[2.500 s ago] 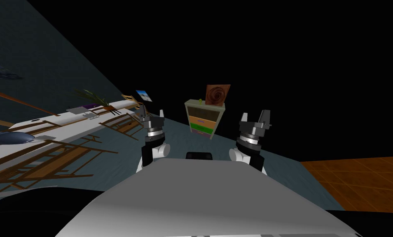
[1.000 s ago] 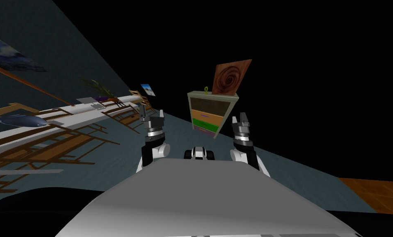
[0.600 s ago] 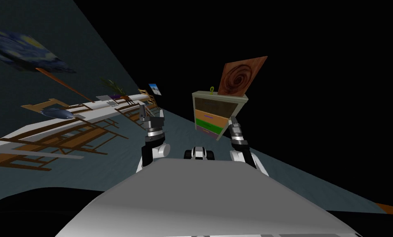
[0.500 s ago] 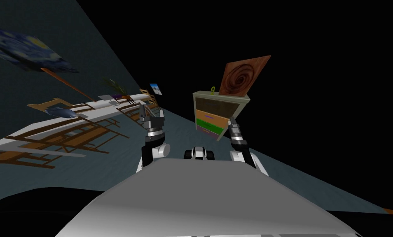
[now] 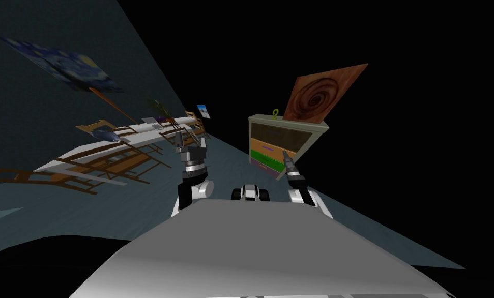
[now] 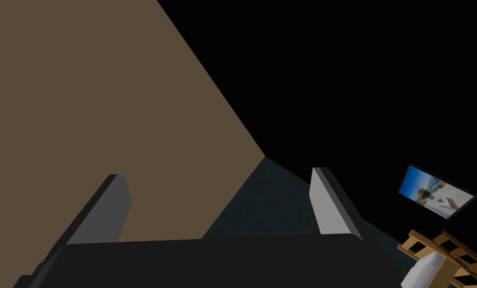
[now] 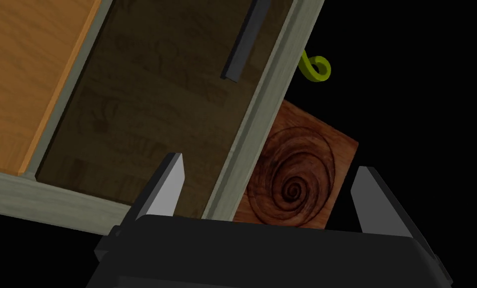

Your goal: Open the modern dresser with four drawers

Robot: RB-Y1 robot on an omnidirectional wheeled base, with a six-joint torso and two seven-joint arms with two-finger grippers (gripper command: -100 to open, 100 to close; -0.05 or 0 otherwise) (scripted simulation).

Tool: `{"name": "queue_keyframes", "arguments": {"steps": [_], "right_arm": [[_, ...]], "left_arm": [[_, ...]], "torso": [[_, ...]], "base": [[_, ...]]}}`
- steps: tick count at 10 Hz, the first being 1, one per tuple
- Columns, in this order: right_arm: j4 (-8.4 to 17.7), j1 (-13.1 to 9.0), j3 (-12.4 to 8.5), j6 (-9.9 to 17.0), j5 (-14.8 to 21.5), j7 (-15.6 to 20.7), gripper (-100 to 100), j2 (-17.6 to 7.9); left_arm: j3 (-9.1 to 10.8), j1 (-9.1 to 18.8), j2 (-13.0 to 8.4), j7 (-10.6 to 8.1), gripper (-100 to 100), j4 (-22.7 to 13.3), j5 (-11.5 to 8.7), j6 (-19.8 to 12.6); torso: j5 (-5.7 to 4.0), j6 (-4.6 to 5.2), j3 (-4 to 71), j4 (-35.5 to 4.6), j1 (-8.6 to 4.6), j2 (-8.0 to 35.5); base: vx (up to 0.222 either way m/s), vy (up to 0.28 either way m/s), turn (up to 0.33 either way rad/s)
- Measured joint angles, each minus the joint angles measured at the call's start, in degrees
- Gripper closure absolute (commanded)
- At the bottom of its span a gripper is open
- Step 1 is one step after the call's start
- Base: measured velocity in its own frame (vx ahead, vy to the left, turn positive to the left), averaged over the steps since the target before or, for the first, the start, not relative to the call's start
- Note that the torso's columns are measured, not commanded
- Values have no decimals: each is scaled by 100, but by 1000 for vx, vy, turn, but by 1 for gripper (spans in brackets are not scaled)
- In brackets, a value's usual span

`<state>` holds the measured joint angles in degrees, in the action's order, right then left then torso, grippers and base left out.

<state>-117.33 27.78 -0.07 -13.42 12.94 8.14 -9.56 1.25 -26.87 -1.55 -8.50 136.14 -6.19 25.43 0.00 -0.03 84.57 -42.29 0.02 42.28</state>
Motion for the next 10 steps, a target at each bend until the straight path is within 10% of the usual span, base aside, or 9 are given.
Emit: {"name": "queue_keyframes", "arguments": {"steps": [10], "right_arm": [[1087, -241, 25, 1483, 1200, 410, -100, -130]], "left_arm": [[1, -1, 0, 0, 0, 0, 0, 0]], "torso": [[0, 6, -4, -2, -4, 8]], "base": [[40, 18, 157]]}}
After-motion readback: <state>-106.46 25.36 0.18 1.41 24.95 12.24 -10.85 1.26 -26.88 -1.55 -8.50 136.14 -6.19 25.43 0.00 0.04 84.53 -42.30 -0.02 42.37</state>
